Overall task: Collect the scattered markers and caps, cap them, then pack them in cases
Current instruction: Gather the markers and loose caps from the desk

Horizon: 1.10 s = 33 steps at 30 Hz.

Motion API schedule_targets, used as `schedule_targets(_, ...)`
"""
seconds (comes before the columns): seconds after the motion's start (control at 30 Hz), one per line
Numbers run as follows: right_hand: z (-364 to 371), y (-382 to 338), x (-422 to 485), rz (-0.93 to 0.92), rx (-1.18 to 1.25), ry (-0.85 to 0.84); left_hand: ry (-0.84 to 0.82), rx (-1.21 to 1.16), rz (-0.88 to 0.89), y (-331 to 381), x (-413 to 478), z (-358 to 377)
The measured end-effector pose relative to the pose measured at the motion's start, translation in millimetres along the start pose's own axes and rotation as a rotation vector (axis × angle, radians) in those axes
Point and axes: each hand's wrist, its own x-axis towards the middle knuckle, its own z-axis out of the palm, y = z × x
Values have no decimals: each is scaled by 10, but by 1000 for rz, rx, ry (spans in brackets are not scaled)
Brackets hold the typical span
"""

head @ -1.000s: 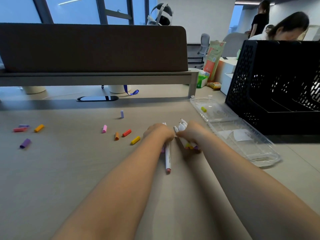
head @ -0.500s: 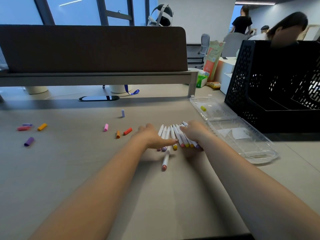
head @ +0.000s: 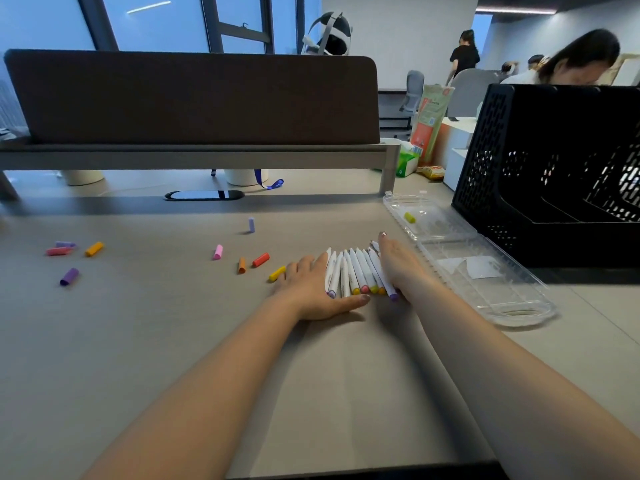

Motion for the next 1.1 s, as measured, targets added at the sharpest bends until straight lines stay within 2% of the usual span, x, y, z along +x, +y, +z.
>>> schedule_targets(0.23,48,60,56,74,279,50,77,-30,-58,109,74,48)
schedule_targets(0.43,17,-33,-77,-20,42,72,126,-122,-69,27,50,-2)
schedule_targets(0.6,282,-311,-187,-231,-185,83,383,-233,-114,-506,-176,-273)
schedule_targets(0.7,597,-504,-347,-357,-174,-81,452,-180,-228,-1053,-432,-425)
schedule_targets(0.83,1032,-695,-440,-486,-420,-207,453,-129,-412,-1704,-792,-554)
schedule_targets(0.97,1322,-727,-405,-486,-442,-182,426,-117,-505,-2057,-1022,-613)
schedule_targets(1.1,1442,-695,-390,-467,-296,-59,436,-151,-496,-2099,-1013,-588)
